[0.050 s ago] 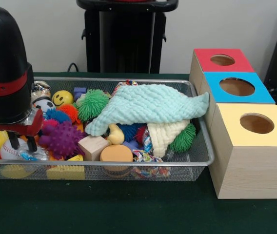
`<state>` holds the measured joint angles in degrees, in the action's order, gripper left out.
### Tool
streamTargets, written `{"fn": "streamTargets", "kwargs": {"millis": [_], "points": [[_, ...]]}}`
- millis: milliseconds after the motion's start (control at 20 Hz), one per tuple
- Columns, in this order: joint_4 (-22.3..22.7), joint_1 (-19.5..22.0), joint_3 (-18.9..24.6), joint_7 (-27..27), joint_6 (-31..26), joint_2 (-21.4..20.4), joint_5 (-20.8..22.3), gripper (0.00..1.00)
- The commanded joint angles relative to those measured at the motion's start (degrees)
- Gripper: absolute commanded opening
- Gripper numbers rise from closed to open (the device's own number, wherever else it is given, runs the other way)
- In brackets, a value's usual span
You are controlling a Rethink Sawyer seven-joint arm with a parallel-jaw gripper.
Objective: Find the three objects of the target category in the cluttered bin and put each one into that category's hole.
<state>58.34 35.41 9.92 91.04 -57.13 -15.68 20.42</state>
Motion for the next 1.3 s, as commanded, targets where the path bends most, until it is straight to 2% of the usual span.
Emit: {"fn": "streamTargets", "kwargs": {"millis": [50,300,1300], "points": [[-4.67,-1.41,4.55,2.23,3.23,-0.33,-2.25,0.00],[-4.10,-1.98,3.74,2.52,1.18,-2.00,-2.23,0.00],[-3.36,-2.23,3.56,2.33,-1.99,-4.21,-3.37,0.00]]}}
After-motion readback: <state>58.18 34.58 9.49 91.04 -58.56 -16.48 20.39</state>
